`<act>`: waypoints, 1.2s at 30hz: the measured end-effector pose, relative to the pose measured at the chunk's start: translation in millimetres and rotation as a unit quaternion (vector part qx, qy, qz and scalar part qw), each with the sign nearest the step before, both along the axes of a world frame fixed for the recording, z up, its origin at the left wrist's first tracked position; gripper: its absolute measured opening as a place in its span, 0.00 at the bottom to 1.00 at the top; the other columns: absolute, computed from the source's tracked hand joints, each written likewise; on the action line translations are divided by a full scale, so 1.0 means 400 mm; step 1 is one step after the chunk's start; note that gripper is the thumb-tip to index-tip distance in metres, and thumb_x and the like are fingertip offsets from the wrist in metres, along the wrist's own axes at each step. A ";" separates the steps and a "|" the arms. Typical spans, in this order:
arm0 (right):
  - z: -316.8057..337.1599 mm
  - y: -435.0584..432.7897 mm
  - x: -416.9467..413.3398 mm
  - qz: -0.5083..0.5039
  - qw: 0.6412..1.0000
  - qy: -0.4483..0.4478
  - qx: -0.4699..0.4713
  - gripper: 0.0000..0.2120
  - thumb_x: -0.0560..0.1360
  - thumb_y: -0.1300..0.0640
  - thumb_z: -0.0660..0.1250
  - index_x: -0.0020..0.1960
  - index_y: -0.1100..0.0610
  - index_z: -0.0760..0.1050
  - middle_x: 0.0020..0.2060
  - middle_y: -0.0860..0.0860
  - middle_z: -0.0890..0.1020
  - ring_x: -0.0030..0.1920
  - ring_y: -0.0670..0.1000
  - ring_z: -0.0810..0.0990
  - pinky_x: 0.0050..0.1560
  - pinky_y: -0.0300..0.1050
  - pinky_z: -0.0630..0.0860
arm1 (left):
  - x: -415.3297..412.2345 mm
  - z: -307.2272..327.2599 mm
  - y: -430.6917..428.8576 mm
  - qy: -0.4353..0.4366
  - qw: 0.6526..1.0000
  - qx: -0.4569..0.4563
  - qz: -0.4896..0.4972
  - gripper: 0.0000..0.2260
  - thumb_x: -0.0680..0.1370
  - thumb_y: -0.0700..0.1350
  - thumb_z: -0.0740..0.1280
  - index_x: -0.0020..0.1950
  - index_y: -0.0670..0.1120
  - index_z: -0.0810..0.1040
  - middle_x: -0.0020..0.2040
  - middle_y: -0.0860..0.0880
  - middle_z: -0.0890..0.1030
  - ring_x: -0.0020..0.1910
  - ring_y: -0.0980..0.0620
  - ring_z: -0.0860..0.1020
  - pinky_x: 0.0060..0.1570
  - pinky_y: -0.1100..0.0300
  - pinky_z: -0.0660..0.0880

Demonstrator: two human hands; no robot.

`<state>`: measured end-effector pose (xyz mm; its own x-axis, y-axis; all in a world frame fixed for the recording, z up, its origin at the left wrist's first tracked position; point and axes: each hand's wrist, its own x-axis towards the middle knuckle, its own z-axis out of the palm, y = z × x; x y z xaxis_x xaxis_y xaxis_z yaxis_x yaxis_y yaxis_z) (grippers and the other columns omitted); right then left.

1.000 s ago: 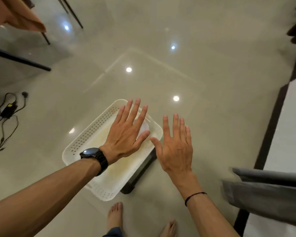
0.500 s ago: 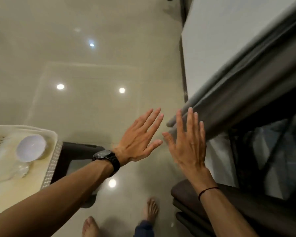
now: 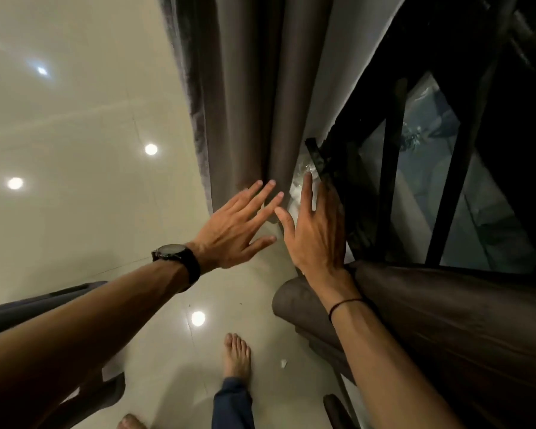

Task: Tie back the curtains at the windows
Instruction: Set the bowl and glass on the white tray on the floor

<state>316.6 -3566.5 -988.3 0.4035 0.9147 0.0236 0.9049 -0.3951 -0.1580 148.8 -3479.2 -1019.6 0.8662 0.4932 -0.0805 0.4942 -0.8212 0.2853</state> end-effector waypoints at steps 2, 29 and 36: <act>-0.041 0.020 0.024 -0.007 1.000 -0.004 -0.015 0.37 0.82 0.36 0.55 0.83 0.56 0.52 0.74 0.64 0.69 0.72 0.64 0.72 0.67 0.56 0.72 | 0.020 -0.030 0.016 0.001 0.999 -0.024 0.031 0.35 0.84 0.67 0.49 0.84 0.54 0.37 0.85 0.47 0.40 0.84 0.48 0.40 0.81 0.51 0.40; -0.277 0.162 0.083 -0.022 0.996 0.085 0.007 0.05 0.80 0.62 0.67 0.53 0.63 0.79 0.40 0.59 0.84 0.39 0.57 0.85 0.36 0.48 0.82 | -0.054 -0.157 0.082 0.062 0.995 0.072 0.030 0.44 0.80 0.74 0.50 0.86 0.46 0.45 0.86 0.43 0.48 0.85 0.42 0.47 0.83 0.48 0.44; -0.055 0.035 -0.120 0.090 0.990 0.039 0.100 0.04 0.72 0.61 0.76 0.44 0.59 0.82 0.28 0.53 0.81 0.25 0.50 0.79 0.28 0.35 0.64 | -0.236 -0.004 0.015 0.033 0.995 0.059 0.077 0.48 0.79 0.76 0.53 0.85 0.43 0.47 0.86 0.44 0.47 0.85 0.45 0.45 0.82 0.46 0.49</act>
<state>268.7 -3552.5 -1010.5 0.2414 0.9524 0.1863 0.9400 -0.1817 -0.2887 54.4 -3473.3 -1021.0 0.7739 0.6295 -0.0691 0.6317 -0.7597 0.1545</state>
